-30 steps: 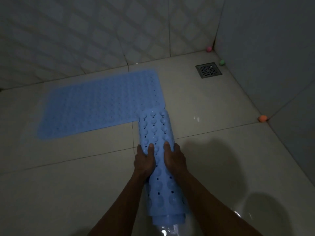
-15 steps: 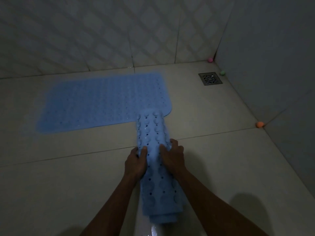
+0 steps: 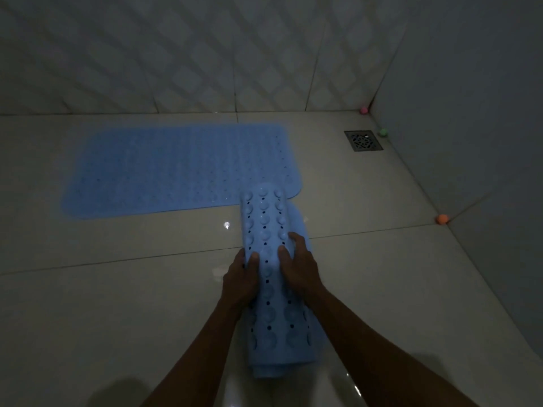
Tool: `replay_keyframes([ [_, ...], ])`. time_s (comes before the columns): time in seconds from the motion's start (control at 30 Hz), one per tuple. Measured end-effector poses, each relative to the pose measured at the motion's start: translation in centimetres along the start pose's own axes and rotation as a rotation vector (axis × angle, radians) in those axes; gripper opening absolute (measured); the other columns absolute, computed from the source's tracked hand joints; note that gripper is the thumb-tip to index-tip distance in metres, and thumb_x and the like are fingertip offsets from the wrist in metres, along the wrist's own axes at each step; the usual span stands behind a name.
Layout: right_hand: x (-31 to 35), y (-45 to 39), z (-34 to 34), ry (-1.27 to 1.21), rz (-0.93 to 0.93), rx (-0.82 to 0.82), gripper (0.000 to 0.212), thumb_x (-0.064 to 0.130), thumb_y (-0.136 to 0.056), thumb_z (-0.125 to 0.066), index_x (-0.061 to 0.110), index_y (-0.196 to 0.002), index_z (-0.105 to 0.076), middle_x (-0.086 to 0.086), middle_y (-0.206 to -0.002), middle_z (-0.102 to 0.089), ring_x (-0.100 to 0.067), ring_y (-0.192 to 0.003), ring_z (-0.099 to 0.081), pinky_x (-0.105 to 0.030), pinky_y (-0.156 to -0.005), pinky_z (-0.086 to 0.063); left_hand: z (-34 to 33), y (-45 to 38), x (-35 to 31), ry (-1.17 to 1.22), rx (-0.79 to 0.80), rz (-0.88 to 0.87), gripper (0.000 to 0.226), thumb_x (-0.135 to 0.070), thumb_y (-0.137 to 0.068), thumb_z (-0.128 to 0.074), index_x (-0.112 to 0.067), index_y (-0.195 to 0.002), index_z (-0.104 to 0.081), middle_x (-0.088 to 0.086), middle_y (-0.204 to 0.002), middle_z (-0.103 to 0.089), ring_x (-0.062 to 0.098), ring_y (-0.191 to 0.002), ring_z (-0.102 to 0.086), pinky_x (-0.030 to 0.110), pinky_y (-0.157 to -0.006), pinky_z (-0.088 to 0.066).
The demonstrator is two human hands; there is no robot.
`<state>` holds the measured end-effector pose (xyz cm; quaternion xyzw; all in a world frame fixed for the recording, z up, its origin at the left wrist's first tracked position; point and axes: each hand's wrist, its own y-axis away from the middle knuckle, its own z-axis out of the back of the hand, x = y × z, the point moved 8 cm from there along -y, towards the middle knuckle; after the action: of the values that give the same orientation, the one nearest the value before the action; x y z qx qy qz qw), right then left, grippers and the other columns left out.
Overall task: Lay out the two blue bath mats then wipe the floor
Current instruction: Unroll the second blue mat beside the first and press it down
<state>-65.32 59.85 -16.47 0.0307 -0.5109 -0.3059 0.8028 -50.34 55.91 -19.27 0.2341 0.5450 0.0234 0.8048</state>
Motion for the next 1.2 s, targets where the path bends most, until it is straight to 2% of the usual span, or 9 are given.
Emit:
replay_keyframes([
  [0.2, -0.9, -1.6, 1.1, 0.025, -0.007, -0.044, 0.049, 0.036, -0.103, -0.046, 0.028, -0.15, -0.036, -0.015, -0.139, -0.053, -0.031, -0.12, -0.056, -0.042, -0.103, -0.048, -2.0, -0.6, -0.3, 0.053, -0.033, 0.02, 0.052, -0.048, -0.104, -0.041, -0.021, -0.147, -0.045, 0.006, -0.139, -0.058, 0.026, -0.122, -0.057, 0.034, -0.099, -0.046],
  [0.33, -0.4, -2.1, 0.7, 0.043, 0.014, -0.05, 0.052, 0.05, -0.095, -0.042, 0.036, -0.145, -0.04, -0.013, -0.137, -0.055, -0.032, -0.118, -0.058, -0.05, -0.102, -0.049, -2.2, -0.4, 0.0, 0.067, -0.076, 0.032, 0.052, -0.05, -0.103, -0.038, -0.019, -0.144, -0.048, 0.006, -0.138, -0.06, 0.023, -0.118, -0.058, 0.034, -0.098, -0.047],
  [0.43, -0.7, -2.2, 0.7, 0.052, 0.008, -0.067, 0.045, 0.04, -0.105, -0.039, 0.028, -0.148, -0.041, -0.016, -0.137, -0.05, -0.036, -0.124, -0.052, -0.049, -0.107, -0.043, -0.5, -0.1, 0.3, -0.024, -0.215, 0.046, 0.04, -0.033, -0.108, -0.037, -0.01, -0.135, -0.056, 0.011, -0.13, -0.063, 0.025, -0.113, -0.059, 0.028, -0.087, -0.041],
  [0.53, -0.7, -2.4, -0.1, 0.073, 0.04, -0.072, 0.048, 0.031, -0.101, -0.051, 0.017, -0.147, -0.045, -0.02, -0.135, -0.051, -0.04, -0.125, -0.051, -0.048, -0.106, -0.042, 1.9, 0.2, 0.7, -0.041, -0.281, 0.072, 0.039, -0.032, -0.108, -0.036, -0.012, -0.128, -0.062, 0.013, -0.128, -0.065, 0.03, -0.114, -0.06, 0.037, -0.096, -0.047],
  [0.7, 0.7, -0.2, -3.7, 0.332, 0.007, -0.02, 0.075, 0.062, -0.088, -0.058, 0.032, -0.152, -0.032, -0.01, -0.149, -0.031, -0.038, -0.134, -0.035, -0.051, -0.108, -0.039, 5.0, 0.6, 1.8, 0.013, -0.243, 0.115, 0.042, -0.049, -0.101, -0.047, -0.022, -0.125, -0.067, 0.006, -0.122, -0.07, 0.025, -0.108, -0.065, 0.046, -0.098, -0.053],
  [0.83, 2.9, 0.2, -4.5, 0.235, 0.116, -0.089, 0.049, 0.042, -0.099, -0.051, 0.027, -0.146, -0.044, -0.013, -0.142, -0.042, -0.038, -0.126, -0.046, -0.045, -0.104, -0.04, 6.3, 1.0, 2.6, 0.01, -0.222, 0.149, 0.058, -0.058, -0.096, -0.05, -0.019, -0.137, -0.06, 0.007, -0.133, -0.065, 0.026, -0.117, -0.063, 0.045, -0.103, -0.051],
  [0.9, 3.3, -0.3, -4.7, 0.157, 0.102, -0.049, 0.049, 0.032, -0.101, -0.052, 0.019, -0.148, -0.042, -0.015, -0.142, -0.04, -0.037, -0.128, -0.046, -0.041, -0.105, -0.04, 6.7, 1.2, 3.0, 0.001, -0.221, 0.168, 0.062, -0.055, -0.1, -0.047, -0.013, -0.147, -0.049, 0.01, -0.143, -0.057, 0.029, -0.126, -0.057, 0.045, -0.108, -0.046],
  [1.03, 2.8, -0.5, -6.9, 0.315, 0.073, 0.108, 0.068, 0.048, -0.095, -0.056, 0.027, -0.154, -0.03, -0.013, -0.155, -0.027, -0.04, -0.141, -0.029, -0.05, -0.114, -0.033, 7.9, 1.8, 3.6, -0.014, -0.254, 0.173, 0.064, -0.05, -0.103, -0.044, -0.011, -0.153, -0.038, 0.014, -0.151, -0.048, 0.032, -0.134, -0.05, 0.043, -0.112, -0.042],
  [1.2, 3.7, 0.2, -9.4, 0.05, 0.102, 0.124, 0.065, 0.046, -0.1, -0.049, 0.022, -0.157, -0.028, -0.014, -0.153, -0.042, -0.034, -0.137, -0.045, -0.049, -0.113, -0.039, 9.2, 2.4, 4.3, -0.002, -0.275, 0.169, 0.059, -0.049, -0.104, -0.038, -0.011, -0.149, -0.045, 0.013, -0.147, -0.053, 0.031, -0.13, -0.053, 0.042, -0.111, -0.043],
])
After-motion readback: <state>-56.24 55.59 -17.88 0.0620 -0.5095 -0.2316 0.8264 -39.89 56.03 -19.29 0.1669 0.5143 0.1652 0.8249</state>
